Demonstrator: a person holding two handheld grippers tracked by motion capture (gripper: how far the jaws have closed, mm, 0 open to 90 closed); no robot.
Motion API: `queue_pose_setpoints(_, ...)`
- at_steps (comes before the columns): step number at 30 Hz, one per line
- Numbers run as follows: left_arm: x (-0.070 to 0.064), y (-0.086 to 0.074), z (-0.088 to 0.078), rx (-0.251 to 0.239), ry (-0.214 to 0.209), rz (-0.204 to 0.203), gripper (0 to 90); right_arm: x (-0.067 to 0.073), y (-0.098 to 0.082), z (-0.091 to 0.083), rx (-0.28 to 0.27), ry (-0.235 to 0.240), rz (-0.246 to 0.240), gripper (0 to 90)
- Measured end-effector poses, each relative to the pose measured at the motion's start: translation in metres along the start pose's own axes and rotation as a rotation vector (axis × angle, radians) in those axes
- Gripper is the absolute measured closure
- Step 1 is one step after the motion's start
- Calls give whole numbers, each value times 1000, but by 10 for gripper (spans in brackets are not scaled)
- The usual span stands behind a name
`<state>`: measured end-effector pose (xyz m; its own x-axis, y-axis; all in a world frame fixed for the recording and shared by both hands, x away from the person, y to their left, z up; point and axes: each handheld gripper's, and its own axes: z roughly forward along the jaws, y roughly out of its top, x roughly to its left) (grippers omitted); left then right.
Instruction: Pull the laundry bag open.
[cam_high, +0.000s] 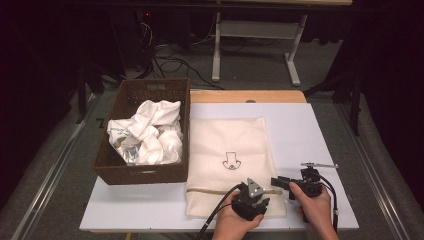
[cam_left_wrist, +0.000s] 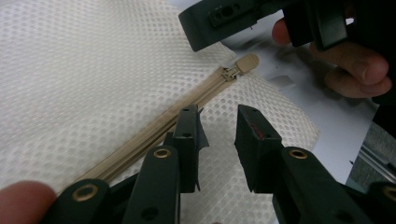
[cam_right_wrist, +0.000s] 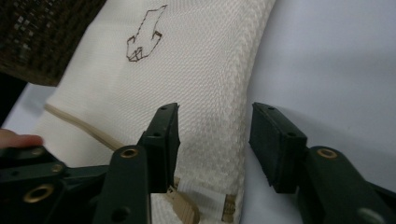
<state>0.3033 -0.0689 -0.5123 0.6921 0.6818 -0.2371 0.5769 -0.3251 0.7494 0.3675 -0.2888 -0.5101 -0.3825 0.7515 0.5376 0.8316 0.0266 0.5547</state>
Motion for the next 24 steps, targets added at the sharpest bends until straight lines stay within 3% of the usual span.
queue_pose_setpoints(2, 0, 0, 3, 9, 3, -1, 694, -3, -1, 0, 5, 23, 23, 569)
queue_pose_setpoints(4, 4, 0, 9, 2, -4, -26, 732, -9, -2, 0, 27, 70, 75, 672)
queue_pose_setpoints(6, 5, 0, 10, -2, -16, -39, 755, -9, -4, 2, 54, 92, 74, 722)
queue_pose_setpoints(9, 6, 0, 9, 2, -19, -32, 754, -7, -5, 2, 54, 84, 40, 774)
queue_pose_setpoints(10, 6, 0, 9, 0, -29, -40, 747, -2, -4, -1, 36, 86, 3, 834)
queue_pose_setpoints(13, 7, 0, 8, 0, -39, -44, 704, 4, -2, -5, 1, 98, -19, 860)
queue_pose_setpoints(15, 6, 1, 6, 1, -45, -40, 685, 13, -2, -8, -28, 92, -59, 867)
queue_pose_setpoints(18, 2, 4, -2, -17, -44, -37, 623, 29, -3, -13, -74, 50, -153, 868)
queue_pose_setpoints(24, -10, 13, -15, -75, -47, -47, 567, 43, -5, -18, -146, -12, -231, 868)
